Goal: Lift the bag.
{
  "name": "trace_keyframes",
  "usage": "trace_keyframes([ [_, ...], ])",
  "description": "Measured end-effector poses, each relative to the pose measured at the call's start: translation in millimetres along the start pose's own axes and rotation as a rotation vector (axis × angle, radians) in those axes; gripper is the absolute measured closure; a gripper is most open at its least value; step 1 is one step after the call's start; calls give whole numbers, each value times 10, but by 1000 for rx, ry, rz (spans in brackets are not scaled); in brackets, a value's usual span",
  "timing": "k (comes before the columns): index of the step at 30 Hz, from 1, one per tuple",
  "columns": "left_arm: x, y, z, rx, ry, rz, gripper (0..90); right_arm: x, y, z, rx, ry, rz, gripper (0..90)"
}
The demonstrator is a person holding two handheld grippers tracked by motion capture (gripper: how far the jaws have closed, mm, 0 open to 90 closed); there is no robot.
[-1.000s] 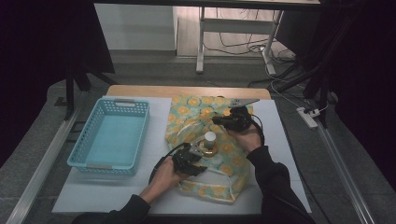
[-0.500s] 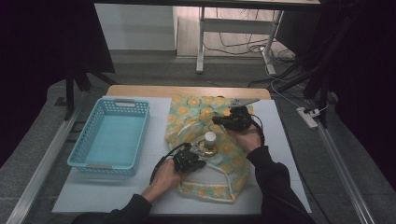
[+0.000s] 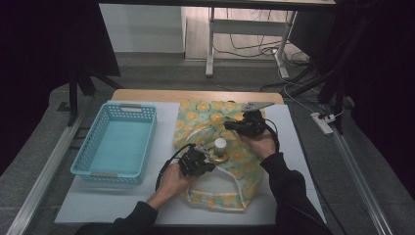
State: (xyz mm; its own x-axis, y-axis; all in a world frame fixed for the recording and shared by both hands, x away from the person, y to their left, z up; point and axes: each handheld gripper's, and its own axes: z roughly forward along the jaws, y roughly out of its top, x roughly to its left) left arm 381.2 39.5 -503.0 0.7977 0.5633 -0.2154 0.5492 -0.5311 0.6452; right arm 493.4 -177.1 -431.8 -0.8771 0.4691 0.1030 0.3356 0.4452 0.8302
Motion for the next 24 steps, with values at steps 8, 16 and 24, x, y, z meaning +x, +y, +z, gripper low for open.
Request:
trace_keyframes([
  [8,8,128,-240,-70,-27,-12,900,29,116,-61,-4,9,-14,900],
  [16,70,258,-489,-131,-31,-18,900,44,218,-124,-16,11,-21,900],
  [24,139,415,-670,-167,-26,-15,900,82,328,-176,-25,19,-37,900],
])
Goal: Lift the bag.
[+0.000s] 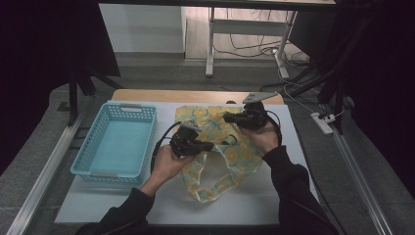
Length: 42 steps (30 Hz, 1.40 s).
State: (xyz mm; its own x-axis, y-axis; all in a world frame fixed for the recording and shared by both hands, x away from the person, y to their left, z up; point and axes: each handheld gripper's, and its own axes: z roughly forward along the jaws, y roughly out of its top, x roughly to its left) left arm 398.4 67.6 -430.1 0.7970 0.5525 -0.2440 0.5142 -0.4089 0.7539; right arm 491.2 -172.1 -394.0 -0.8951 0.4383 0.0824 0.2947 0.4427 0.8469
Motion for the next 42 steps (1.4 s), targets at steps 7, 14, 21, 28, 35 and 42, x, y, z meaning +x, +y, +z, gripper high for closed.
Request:
trace_keyframes([
  [7,50,199,-177,-35,6,10,900,25,83,-69,-10,3,-6,900],
  [14,74,391,-343,-73,-2,23,900,58,189,-164,-28,7,-19,900],
  [21,54,564,-483,-111,-8,40,900,96,323,-252,-46,11,-36,900],
  [28,48,727,-616,-150,-2,48,900,150,449,-319,-67,16,-52,900],
  [35,46,875,-766,-180,6,63,900,186,589,-412,-88,14,-69,900],
  [42,20,1043,-895,-211,17,77,900,233,745,-519,-108,11,-86,900],
])
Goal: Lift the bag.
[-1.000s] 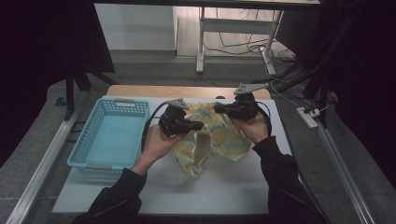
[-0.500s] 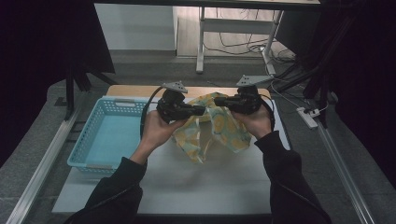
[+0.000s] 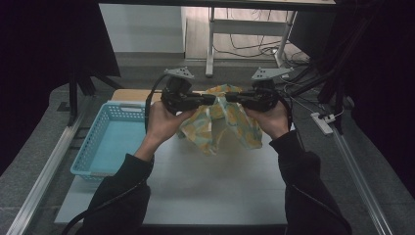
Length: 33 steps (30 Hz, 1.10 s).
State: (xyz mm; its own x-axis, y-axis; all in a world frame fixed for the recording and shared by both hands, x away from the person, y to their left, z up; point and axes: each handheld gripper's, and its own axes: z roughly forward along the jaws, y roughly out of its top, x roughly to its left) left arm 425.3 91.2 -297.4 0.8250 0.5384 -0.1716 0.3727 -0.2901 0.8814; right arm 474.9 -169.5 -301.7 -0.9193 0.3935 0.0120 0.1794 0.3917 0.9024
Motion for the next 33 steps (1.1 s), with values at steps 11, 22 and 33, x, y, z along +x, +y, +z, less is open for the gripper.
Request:
trace_keyframes([
  [11,-37,257,-158,-59,1,16,900,43,281,-171,-40,-10,-26,900],
  [22,-125,523,-338,-126,17,44,900,91,549,-277,-72,-29,-52,900],
  [33,-73,553,-278,-108,95,56,900,70,577,-192,-68,-51,-57,900],
])
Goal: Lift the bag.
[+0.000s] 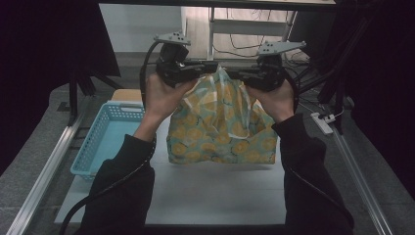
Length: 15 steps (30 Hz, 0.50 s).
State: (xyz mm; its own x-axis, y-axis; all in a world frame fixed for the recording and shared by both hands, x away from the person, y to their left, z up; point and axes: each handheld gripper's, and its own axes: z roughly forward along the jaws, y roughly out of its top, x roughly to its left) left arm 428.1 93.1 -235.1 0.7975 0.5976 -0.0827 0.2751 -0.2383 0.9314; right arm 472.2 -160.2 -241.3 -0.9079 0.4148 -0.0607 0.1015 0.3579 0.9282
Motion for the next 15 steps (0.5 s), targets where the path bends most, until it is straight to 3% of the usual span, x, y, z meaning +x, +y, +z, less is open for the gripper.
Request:
trace_keyframes([
  [5,83,-92,147,35,5,-20,900,-70,-157,95,36,-17,16,900],
  [7,85,-108,188,45,25,-12,899,-97,-198,120,40,-21,26,900],
  [15,80,-137,253,56,37,7,894,-127,-254,157,48,-32,40,900],
])
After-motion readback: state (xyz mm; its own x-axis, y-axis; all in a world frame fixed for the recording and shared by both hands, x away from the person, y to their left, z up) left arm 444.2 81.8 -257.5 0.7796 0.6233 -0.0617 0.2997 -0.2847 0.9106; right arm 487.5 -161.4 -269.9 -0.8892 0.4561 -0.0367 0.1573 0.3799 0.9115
